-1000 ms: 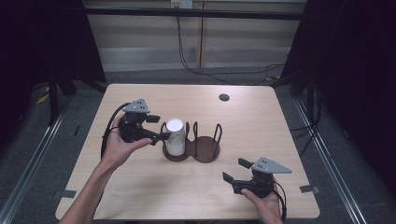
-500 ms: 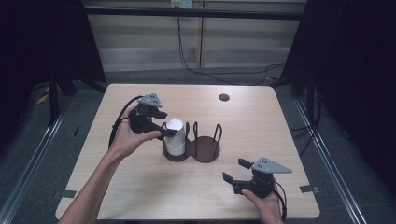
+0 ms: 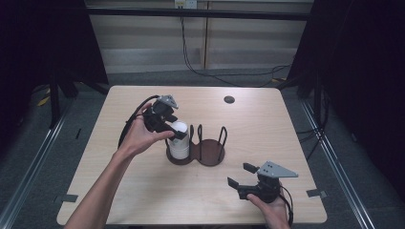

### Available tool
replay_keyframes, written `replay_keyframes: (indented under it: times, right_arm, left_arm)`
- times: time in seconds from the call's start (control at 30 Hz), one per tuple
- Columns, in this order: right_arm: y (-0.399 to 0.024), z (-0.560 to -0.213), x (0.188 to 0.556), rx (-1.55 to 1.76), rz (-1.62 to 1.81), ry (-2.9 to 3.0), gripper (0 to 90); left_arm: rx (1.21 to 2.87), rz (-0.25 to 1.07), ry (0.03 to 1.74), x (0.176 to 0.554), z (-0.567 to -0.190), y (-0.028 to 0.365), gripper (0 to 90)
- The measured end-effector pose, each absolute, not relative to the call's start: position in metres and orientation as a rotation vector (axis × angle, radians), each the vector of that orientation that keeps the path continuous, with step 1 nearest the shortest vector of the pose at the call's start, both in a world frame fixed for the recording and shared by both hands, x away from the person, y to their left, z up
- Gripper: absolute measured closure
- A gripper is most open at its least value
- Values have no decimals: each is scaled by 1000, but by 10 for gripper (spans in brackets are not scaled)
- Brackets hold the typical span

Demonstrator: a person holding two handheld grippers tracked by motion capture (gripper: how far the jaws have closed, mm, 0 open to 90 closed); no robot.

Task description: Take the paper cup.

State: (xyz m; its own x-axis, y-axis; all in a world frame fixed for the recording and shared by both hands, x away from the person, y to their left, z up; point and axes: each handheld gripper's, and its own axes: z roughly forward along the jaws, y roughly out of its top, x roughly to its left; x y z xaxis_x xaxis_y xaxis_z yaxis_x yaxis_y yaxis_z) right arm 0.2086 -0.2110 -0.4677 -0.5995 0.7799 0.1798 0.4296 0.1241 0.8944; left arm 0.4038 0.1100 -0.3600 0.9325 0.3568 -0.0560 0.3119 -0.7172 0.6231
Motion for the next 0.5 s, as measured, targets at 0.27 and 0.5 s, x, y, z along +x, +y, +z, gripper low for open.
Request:
replay_keyframes:
  times: [0.27, 0.5]
  right_arm:
    - [-211, -468, 209, 1178, 1465, 2077, 172]
    - [-211, -468, 208, 1182, 1463, 2077, 173]
  left_arm:
    - [2468, 97, 477, 406, -360, 105, 240]
    - [2495, 80, 477, 409, -366, 101, 240]
